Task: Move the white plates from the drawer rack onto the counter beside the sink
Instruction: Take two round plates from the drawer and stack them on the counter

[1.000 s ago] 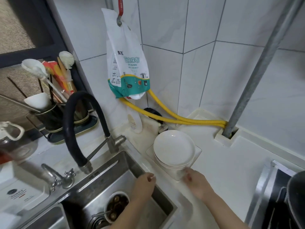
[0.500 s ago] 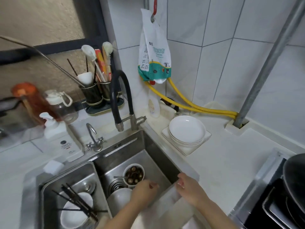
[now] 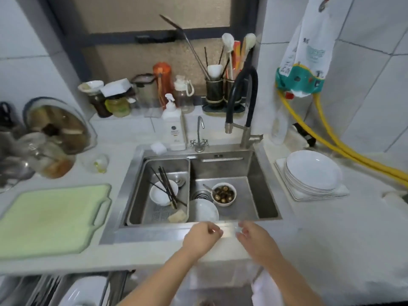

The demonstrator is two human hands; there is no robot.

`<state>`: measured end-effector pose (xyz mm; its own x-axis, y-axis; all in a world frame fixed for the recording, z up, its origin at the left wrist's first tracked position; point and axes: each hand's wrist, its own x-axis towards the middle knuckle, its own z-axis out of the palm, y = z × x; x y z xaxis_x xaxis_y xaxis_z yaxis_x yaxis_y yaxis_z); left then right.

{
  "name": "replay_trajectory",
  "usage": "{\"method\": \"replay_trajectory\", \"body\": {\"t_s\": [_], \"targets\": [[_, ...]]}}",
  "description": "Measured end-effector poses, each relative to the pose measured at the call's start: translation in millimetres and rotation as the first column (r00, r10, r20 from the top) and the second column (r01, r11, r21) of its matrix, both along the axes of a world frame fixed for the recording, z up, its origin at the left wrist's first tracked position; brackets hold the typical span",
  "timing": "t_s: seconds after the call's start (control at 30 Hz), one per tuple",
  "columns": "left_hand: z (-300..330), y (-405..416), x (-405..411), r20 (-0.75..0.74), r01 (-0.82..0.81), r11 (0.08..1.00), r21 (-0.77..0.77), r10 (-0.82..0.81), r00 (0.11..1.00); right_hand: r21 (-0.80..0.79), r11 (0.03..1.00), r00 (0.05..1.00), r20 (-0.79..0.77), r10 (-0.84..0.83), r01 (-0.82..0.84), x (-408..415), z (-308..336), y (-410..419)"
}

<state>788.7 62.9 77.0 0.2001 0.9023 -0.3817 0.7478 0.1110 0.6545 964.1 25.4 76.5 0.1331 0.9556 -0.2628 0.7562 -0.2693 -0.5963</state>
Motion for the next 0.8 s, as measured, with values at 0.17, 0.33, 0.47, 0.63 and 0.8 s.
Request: {"method": "replay_trajectory", "body": {"t_s": [0.17, 0.33, 0.47, 0.63, 0.8], "targets": [[-13, -58, -63, -0.051, -0.191, 0.981, -0.026, 0.189, 0.981, -0.03, 0.981, 0.981, -0.029, 0.191, -0.192, -43, -9, -17], [-27, -111, -131, -0.11, -0.378, 0.922, -0.079, 0.369, 0.923, -0.074, 0.913, 0.916, -0.026, 0.399, -0.4, -101, -19, -31], [-37, -165, -176, -0.101, -0.512, 0.85, -0.126, 0.503, 0.859, -0.136, 0.835, 0.844, -0.013, 0.537, -0.533, -154, -35, -50], [-42, -223, -237, -0.114, -0.673, 0.726, -0.142, 0.663, 0.739, -0.207, 0.708, 0.725, -0.005, 0.689, -0.675, -234, -49, -75], [-40, -267, -299, -0.121, -0.772, 0.613, -0.17, 0.764, 0.633, -0.241, 0.628, 0.654, -0.041, 0.755, -0.74, -318, -54, -105]]}}
